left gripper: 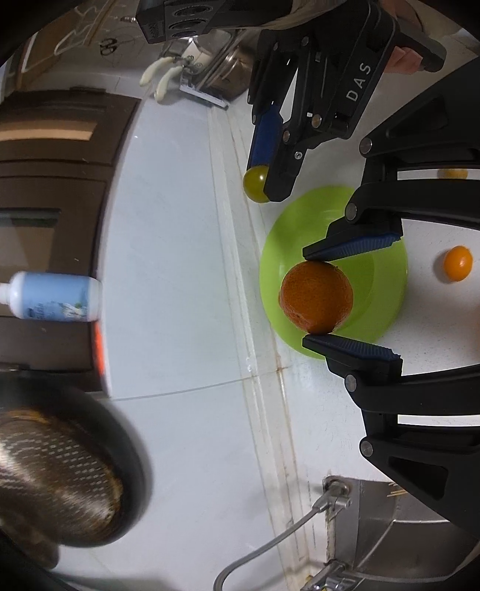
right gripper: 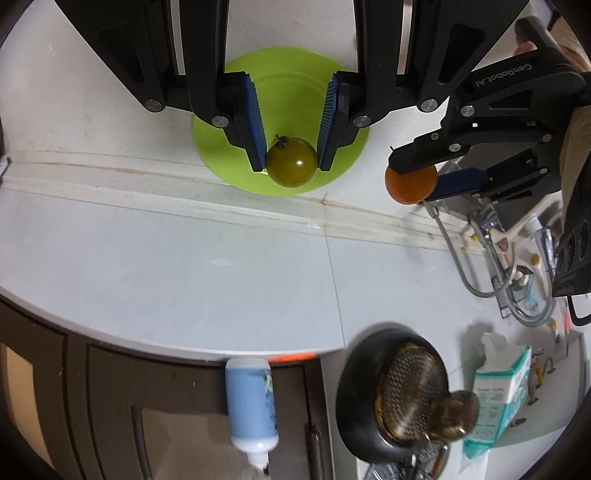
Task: Organize fruits
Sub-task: 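Carry both fruits over the green plate and open both grippers to drop them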
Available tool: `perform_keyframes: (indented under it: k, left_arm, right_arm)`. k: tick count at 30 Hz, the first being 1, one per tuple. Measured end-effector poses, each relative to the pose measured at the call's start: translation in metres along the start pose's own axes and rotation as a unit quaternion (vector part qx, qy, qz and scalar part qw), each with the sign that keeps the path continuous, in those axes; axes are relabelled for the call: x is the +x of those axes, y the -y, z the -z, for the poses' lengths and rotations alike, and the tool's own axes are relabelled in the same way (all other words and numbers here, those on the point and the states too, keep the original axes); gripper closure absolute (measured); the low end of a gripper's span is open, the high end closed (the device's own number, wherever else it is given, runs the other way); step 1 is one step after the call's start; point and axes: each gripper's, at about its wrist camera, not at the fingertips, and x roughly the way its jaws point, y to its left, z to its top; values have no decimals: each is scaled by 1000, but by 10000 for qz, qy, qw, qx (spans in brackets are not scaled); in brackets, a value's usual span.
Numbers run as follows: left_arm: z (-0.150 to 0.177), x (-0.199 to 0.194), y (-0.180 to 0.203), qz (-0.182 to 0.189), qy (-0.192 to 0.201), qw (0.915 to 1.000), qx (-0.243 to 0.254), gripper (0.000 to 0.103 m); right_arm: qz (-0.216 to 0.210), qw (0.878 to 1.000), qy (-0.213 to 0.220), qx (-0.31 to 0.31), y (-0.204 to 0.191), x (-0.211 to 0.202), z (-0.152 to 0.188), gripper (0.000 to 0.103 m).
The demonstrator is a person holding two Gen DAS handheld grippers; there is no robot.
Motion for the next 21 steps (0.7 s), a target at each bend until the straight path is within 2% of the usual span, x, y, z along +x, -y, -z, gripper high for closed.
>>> perform_keyframes:
  k: [21]
  left_arm:
    - [-2, 118, -19, 129, -1149, 9930, -229, 63]
  right_arm:
    - [46, 9941, -1085, 67, 45, 125, 4, 73]
